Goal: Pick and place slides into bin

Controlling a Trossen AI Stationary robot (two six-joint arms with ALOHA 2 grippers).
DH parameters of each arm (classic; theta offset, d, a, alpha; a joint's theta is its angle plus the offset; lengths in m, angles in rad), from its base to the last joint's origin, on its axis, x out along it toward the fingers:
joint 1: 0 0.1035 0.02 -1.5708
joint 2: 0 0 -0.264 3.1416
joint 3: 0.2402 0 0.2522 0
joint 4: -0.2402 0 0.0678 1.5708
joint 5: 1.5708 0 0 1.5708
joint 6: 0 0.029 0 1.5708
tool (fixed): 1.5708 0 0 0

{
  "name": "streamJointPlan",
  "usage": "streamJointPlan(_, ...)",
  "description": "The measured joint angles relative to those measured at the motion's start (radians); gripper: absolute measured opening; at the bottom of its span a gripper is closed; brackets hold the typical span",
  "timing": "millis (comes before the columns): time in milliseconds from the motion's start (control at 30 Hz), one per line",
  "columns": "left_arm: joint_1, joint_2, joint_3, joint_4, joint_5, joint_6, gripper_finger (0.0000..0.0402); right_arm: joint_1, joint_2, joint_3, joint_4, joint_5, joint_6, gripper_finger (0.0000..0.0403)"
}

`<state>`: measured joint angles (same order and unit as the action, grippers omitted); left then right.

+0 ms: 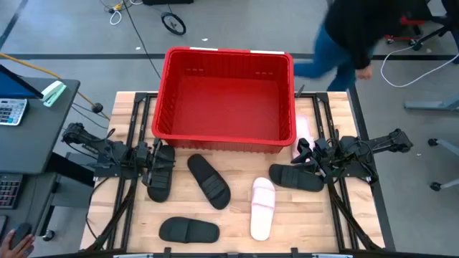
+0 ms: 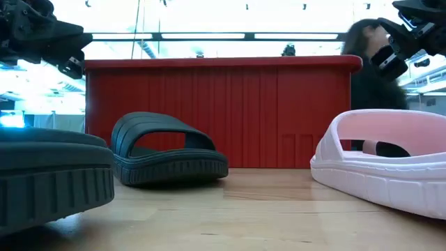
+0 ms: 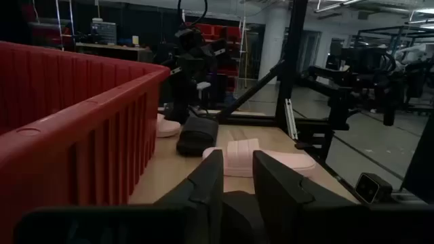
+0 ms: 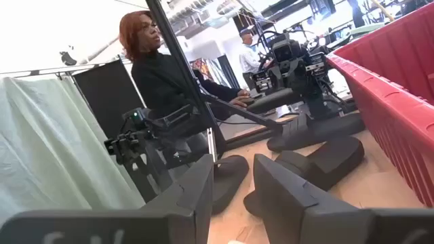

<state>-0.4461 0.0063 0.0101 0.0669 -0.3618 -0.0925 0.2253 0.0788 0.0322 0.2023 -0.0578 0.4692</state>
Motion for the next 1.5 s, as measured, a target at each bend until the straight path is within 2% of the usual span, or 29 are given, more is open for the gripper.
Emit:
streamJointPlan(1233,0.000,0.000,0.000,0.000,0.000,0.002,0.0085,0.000,0.000,0.000,0.000,0.000,0.000,0.0113)
streamJointPlan(1400,0.000,0.000,0.000,0.052,-0.001,0.152,0.0092,0.000,0.000,0.000,0.000,0.000,0.000,0.0113)
streamJointPlan(1500,0.000,0.000,0.000,0.069,-0.001,0.148,0.0093,0.000,0.000,0.000,0.000,0.000,0.000,0.0113)
